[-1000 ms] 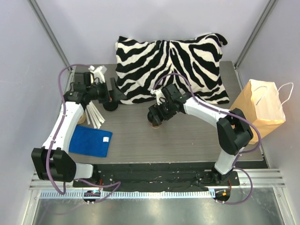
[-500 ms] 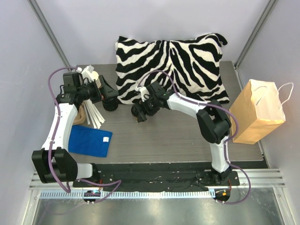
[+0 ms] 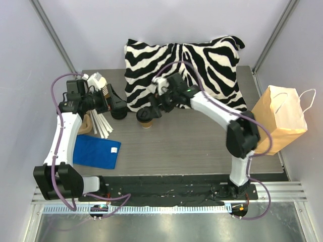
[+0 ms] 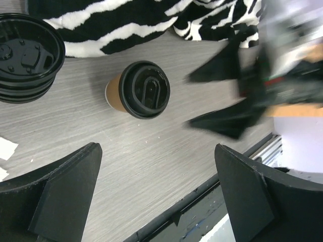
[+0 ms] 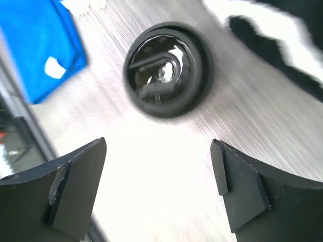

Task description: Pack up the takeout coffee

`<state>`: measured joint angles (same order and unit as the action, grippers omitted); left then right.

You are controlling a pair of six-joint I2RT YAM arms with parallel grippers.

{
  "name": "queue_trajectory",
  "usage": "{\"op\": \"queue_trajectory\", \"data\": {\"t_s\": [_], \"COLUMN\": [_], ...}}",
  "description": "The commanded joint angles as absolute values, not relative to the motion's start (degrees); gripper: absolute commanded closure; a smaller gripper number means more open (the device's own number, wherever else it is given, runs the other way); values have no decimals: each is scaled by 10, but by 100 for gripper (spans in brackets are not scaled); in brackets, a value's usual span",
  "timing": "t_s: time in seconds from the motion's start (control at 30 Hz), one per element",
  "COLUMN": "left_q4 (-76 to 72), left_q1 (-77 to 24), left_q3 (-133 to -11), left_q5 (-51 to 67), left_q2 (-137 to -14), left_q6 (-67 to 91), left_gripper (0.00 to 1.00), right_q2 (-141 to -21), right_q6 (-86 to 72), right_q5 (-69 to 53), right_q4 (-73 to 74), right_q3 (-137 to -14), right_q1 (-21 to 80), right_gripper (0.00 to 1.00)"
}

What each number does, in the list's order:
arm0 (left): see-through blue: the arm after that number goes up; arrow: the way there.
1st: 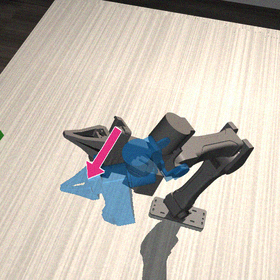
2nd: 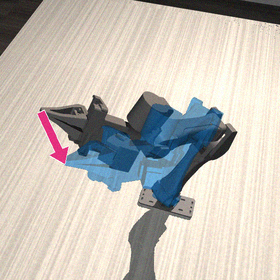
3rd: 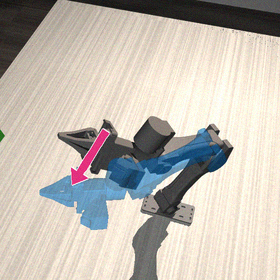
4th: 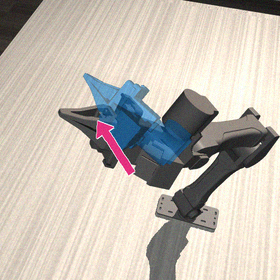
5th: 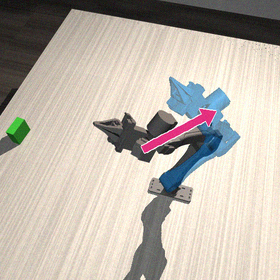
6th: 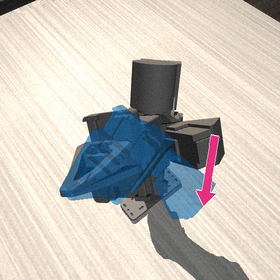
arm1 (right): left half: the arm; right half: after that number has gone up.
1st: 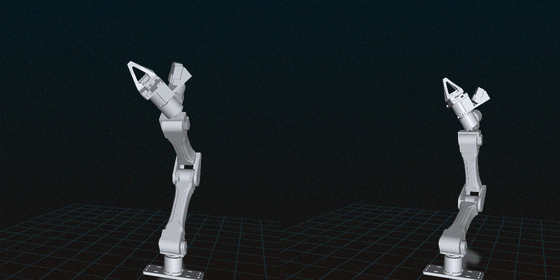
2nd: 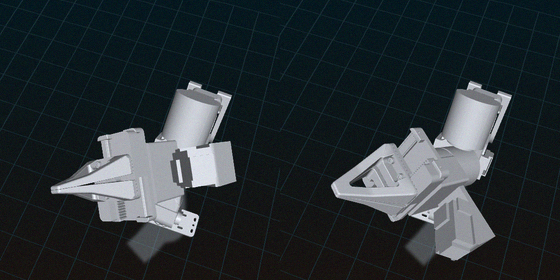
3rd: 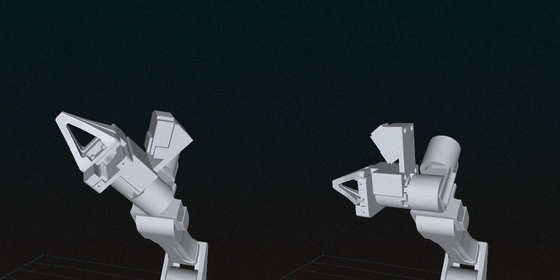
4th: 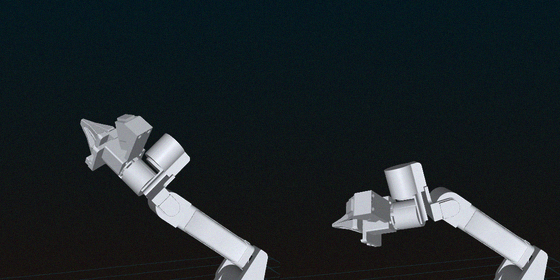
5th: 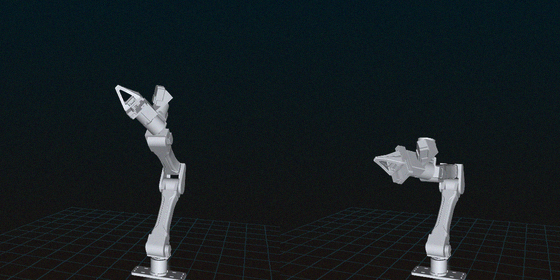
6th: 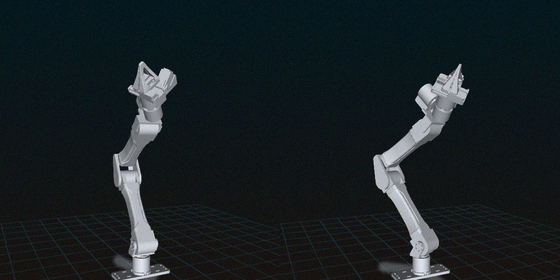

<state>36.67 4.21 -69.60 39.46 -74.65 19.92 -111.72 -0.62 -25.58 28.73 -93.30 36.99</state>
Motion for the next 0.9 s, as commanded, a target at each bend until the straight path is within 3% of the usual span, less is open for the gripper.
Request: {"op": "queue_trajectory", "data": {"t_s": [0.0,0.13,0.3,0.57,0.7,0.87], "left_q4": [382,398,411,420,416,414], "left_q1": [47,47,47,47,47,47], "left_q3": [-715,-706,-692,-701,-705,-685], "left_q5": [393,378,365,375,381,386], "left_q2": [-693,-668,-639,-628,-620,-599], "left_q6": [158,134,123,120,124,127], "left_gripper": [0,0,0,0,0,1], "right_q2": [-923,-793,-623,-462,-435,-431], "right_q6": [-5,62,77,97,73,4], "right_q5": [-308,-254,-105,158,200,121], "right_q4": [356,474,476,481,473,474], "right_q3": [-933,-988,-985,-851,-784,-745], "right_q1": [287,252,199,76,-19,-193], "right_gripper": [7,6,0,0,0,0]}}
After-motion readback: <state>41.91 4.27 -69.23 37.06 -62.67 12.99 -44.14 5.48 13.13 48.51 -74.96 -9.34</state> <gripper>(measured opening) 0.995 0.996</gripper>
